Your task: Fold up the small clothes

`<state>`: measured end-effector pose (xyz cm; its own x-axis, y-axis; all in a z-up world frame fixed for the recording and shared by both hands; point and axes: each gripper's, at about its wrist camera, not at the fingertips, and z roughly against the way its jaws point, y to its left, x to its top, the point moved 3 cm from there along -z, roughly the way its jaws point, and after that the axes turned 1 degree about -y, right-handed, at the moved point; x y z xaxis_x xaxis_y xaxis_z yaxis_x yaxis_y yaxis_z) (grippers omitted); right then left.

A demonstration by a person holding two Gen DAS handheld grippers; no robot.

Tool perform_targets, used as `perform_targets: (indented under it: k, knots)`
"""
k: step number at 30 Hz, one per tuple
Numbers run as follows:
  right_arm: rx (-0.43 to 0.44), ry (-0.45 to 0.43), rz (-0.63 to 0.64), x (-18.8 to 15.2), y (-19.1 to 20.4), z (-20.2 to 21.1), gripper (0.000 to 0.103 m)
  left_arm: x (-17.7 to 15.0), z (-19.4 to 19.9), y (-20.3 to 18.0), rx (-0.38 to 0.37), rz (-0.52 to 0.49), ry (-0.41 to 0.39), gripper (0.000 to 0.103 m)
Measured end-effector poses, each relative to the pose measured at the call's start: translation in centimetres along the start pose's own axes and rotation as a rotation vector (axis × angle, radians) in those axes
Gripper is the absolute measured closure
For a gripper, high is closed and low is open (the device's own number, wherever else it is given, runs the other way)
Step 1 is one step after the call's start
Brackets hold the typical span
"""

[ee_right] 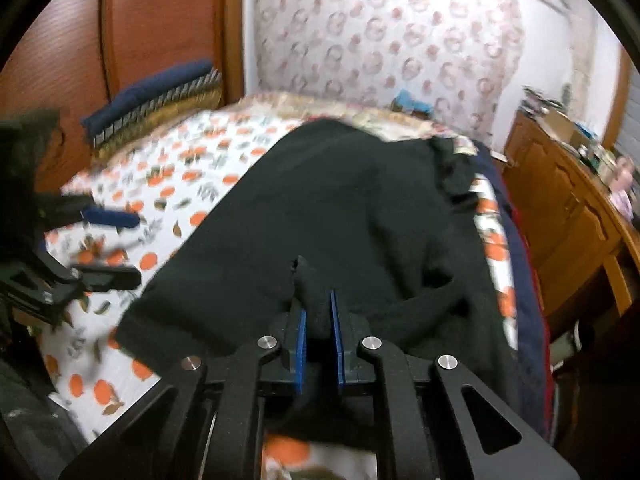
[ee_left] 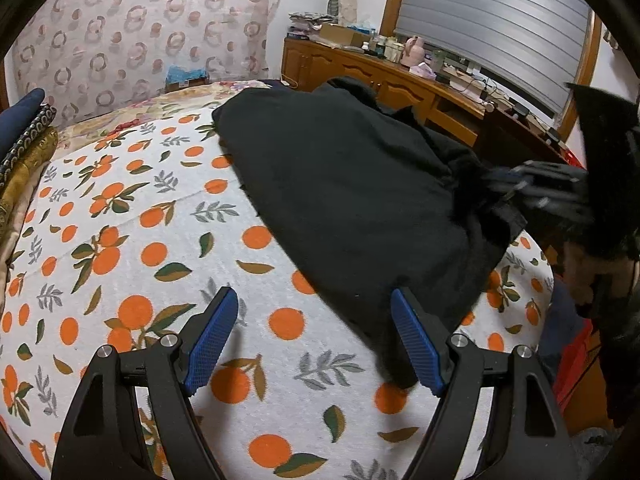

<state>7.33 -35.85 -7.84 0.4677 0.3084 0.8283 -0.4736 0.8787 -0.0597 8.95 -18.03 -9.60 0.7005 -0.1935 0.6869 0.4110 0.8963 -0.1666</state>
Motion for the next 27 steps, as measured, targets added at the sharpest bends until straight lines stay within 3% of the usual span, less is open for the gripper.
perform_targets:
  k: [6, 11, 13, 15, 19, 22, 27]
  knots:
    - [-0.090, -0.066, -0.139, -3.1, -4.5, 5.8, 0.093, 0.0, -0.1, -1.2, -0.010, -0.026, 0.005, 0.023]
    - [-0.106, 0.009, -0.210, -6.6, -6.4, 6.5, 0.093, 0.0, -0.4, -1.9, -0.015, -0.031, 0.014, 0.023]
    - [-0.141, 0.031, -0.201, -7.0, -6.4, 6.4, 0.084, 0.0, -0.5, -2.1, -0.015, -0.037, 0.016, 0.023]
    - [-0.162, 0.027, -0.220, -6.9, -6.9, 6.7, 0.063, -0.1, -0.6, -2.3, -0.017, -0.043, 0.021, 0.023]
    - [-0.159, -0.042, -0.247, -5.6, -6.5, 7.2, 0.055, -0.1, -0.8, -2.5, -0.017, -0.044, 0.023, 0.023]
    - [-0.147, -0.062, -0.237, -4.8, -5.7, 6.3, 0.054, -0.1, -0.9, -2.6, -0.017, -0.041, 0.021, 0.023]
    - [-0.119, 0.008, -0.160, -4.9, -4.4, 2.6, 0.054, -0.1, -0.9, -2.7, -0.018, -0.039, 0.018, 0.023]
